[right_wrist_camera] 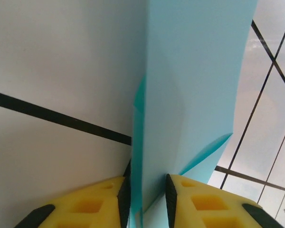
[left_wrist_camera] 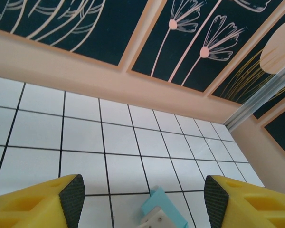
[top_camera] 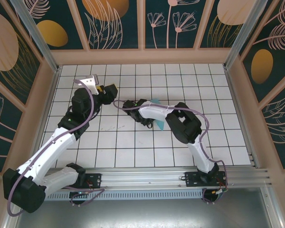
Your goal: Fold a paper plane with a square sheet of paper (fold left side to right side)
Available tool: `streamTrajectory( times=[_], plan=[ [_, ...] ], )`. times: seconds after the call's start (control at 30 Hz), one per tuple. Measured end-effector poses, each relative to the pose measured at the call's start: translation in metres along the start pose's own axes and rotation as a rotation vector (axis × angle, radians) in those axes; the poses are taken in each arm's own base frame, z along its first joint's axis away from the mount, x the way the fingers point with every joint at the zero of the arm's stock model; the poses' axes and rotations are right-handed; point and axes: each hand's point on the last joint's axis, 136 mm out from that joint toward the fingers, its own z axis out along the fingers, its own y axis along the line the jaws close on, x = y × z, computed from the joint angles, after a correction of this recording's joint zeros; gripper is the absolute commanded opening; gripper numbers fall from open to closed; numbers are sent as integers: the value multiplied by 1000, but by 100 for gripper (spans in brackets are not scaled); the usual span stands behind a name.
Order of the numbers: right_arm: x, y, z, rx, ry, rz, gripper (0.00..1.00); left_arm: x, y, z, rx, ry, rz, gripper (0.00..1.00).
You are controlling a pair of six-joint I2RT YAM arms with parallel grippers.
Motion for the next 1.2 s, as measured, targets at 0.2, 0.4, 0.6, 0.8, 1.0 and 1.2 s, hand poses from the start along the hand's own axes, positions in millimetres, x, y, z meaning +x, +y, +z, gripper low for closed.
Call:
streamTrajectory(
  times=[0.2, 0.4, 0.6, 0.8, 1.0, 1.2],
  plan=[
    [-4, 1, -24, -230, -43, 131, 49, 41, 14, 19, -15, 110, -90, 72],
    [-3, -20, -55, -413, -133, 261, 63, 88, 18, 49, 21, 248, -197, 74],
    [-10, -71, -83, -526, -302, 446, 75, 158, 23, 82, 59, 449, -281, 76],
    [6, -128, -73, -587, -385, 667, 79, 207, 12, 103, 116, 579, -353, 76],
    [21, -146, -52, -660, -391, 790, 81, 220, -22, 140, 212, 614, -368, 71],
    [30, -148, -46, -741, -396, 853, 83, 232, -32, 174, 232, 631, -378, 54]
  ],
)
